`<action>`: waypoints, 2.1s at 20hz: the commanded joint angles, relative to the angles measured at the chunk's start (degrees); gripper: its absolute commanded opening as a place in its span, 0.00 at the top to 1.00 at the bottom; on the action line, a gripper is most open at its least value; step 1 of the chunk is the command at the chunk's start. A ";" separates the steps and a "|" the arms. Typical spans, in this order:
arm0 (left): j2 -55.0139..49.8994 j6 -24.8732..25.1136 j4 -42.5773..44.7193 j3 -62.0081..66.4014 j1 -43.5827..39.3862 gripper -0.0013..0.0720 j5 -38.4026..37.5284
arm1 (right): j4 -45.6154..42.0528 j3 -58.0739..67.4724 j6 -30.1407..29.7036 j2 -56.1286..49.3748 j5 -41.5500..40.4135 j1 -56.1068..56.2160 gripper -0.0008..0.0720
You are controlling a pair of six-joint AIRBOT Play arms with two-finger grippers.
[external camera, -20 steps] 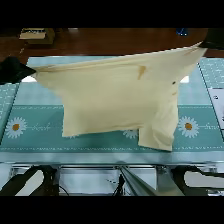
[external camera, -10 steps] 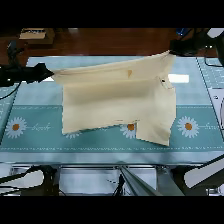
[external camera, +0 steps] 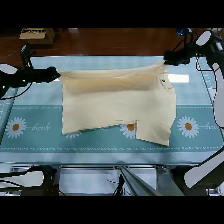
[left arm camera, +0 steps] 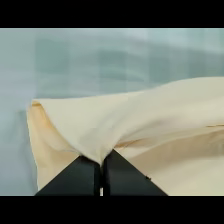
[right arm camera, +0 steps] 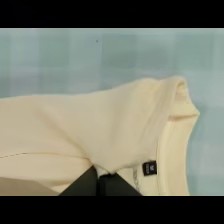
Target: Fold the shirts.
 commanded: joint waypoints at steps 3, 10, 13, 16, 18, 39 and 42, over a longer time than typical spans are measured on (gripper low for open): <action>-0.17 -4.20 8.55 0.11 1.84 0.95 -10.29 | -4.57 0.00 0.07 0.44 13.03 -0.02 0.95; -0.31 -5.73 6.12 1.66 1.03 0.77 -16.04 | -4.70 0.07 -1.86 1.31 15.69 -0.59 0.57; 0.74 -8.81 6.10 4.94 5.22 0.51 -32.98 | -12.09 0.07 -5.66 4.83 28.65 -2.49 0.56; 5.70 -8.76 8.85 3.45 11.52 0.51 -41.20 | -12.52 -0.07 -4.28 9.81 32.09 -7.98 0.50; 9.57 -9.14 15.63 -1.07 15.41 0.45 -44.78 | -11.89 -2.27 -3.78 12.87 32.68 -12.52 0.48; 14.86 -13.20 1.62 -36.68 0.57 0.93 -11.19 | 6.43 -22.91 -6.21 19.45 25.88 -20.15 0.36; 14.88 -12.07 2.45 -36.68 1.11 0.96 -14.53 | 1.75 -23.93 -8.33 21.38 26.47 -20.57 0.36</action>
